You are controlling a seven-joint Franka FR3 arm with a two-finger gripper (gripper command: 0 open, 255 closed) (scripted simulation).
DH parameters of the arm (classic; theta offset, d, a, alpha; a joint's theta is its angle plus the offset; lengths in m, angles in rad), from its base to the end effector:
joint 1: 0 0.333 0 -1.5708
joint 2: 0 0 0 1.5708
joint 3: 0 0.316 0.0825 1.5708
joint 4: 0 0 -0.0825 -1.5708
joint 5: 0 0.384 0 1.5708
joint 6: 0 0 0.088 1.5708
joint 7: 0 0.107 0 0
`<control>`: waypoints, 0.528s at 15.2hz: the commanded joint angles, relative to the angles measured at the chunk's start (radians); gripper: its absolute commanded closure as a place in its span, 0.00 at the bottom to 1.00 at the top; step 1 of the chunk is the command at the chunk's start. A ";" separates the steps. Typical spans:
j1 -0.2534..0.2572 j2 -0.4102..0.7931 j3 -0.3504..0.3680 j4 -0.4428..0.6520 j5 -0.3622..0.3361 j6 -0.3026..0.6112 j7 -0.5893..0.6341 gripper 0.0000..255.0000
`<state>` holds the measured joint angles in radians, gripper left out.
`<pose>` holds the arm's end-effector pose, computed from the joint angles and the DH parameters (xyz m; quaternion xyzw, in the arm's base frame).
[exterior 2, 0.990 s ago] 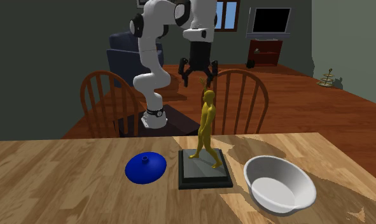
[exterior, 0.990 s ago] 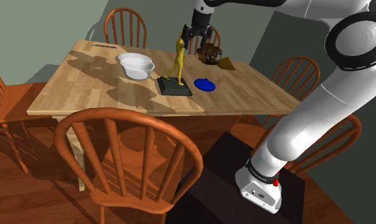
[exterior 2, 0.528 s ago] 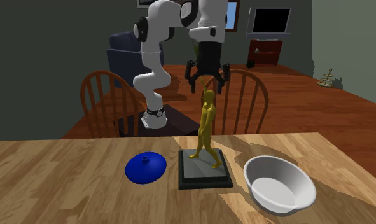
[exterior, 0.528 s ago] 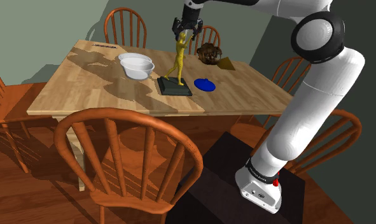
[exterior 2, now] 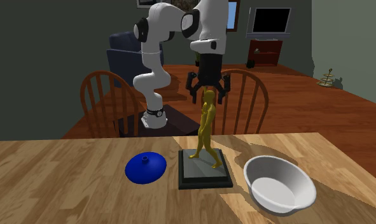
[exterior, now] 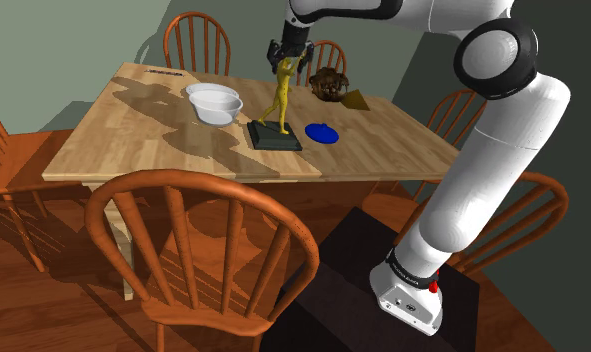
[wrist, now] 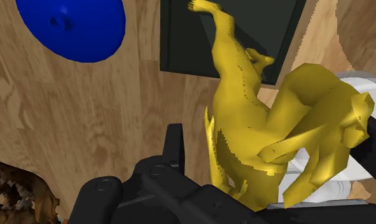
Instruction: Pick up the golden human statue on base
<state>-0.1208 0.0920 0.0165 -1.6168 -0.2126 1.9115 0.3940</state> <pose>0.6059 -0.0790 0.5835 0.9650 -0.2197 0.1143 0.0867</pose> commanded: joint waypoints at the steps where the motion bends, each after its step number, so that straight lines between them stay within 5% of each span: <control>1: 0.000 -0.005 0.000 -0.015 -0.001 0.010 0.003 0.00; 2: 0.001 -0.006 0.001 -0.018 -0.001 0.012 0.004 1.00; 8: 0.001 -0.006 0.001 -0.017 -0.001 0.011 0.004 1.00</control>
<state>-0.1200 0.0855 0.0170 -1.6337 -0.2139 1.9226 0.3984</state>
